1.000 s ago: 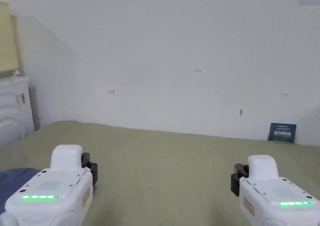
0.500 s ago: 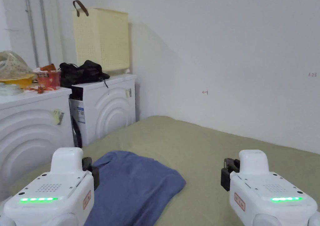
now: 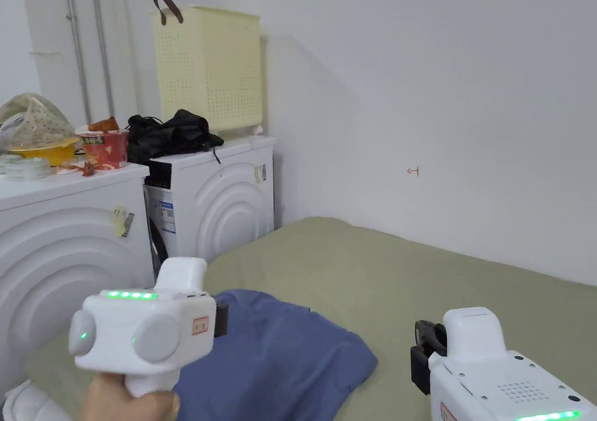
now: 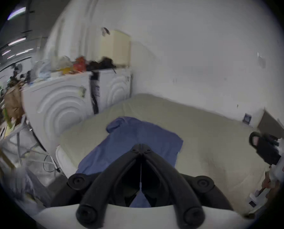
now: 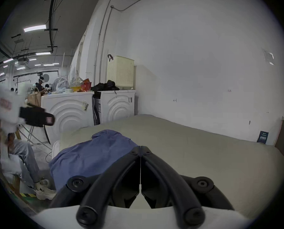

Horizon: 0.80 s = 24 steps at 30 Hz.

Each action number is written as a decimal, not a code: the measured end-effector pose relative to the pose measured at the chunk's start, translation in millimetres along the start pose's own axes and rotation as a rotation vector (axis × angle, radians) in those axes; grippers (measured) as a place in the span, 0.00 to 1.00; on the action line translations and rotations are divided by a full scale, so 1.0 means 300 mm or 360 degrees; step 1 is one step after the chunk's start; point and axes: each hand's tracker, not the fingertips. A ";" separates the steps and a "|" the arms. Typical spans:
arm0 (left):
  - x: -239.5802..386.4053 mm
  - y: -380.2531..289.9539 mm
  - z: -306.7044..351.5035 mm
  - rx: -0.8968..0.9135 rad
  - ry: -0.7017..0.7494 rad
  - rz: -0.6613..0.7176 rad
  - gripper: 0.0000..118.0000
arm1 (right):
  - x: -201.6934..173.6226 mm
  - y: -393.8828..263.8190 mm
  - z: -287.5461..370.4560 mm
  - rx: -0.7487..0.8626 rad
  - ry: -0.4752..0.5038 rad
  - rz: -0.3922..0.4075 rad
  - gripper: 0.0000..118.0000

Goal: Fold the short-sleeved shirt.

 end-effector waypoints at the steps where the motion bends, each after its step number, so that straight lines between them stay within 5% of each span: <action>1: 0.016 0.047 -0.084 -0.0125 0.0029 -0.0043 0.01 | 0.006 -0.002 -0.021 0.0002 -0.0006 0.0002 0.01; 9: 0.073 0.211 -0.743 -0.0924 -0.0130 -0.0055 0.00 | 0.038 -0.076 -0.269 -0.0046 0.0017 -0.0010 0.01; 14: 0.086 0.140 -0.999 -0.1185 -0.0318 0.0146 0.00 | 0.059 -0.147 -0.365 -0.0091 0.0044 -0.0014 0.01; 15: 0.090 0.125 -1.025 -0.1179 -0.0292 0.0154 0.09 | 0.065 -0.160 -0.378 -0.0099 0.0044 -0.0022 0.01; 16: 0.089 0.101 -1.057 -0.1163 -0.0196 0.0203 0.37 | 0.072 -0.172 -0.386 -0.0117 0.0060 -0.0046 0.01; 17: 0.089 0.084 -1.079 -0.1174 -0.0164 0.0235 0.87 | 0.078 -0.183 -0.390 -0.0135 0.0076 -0.0059 0.02; 18: 0.088 0.055 -1.089 -0.1241 -0.0162 0.0256 1.00 | 0.084 -0.194 -0.391 -0.0149 0.0083 -0.0062 0.02; 22: 0.089 -0.033 -1.101 -0.1339 -0.0304 0.0269 0.86 | 0.104 -0.238 -0.380 -0.0152 0.0082 -0.0028 0.02; 24: 0.095 -0.078 -1.116 -0.1392 -0.0257 0.0226 0.69 | 0.119 -0.255 -0.376 -0.0158 0.0085 -0.0064 0.02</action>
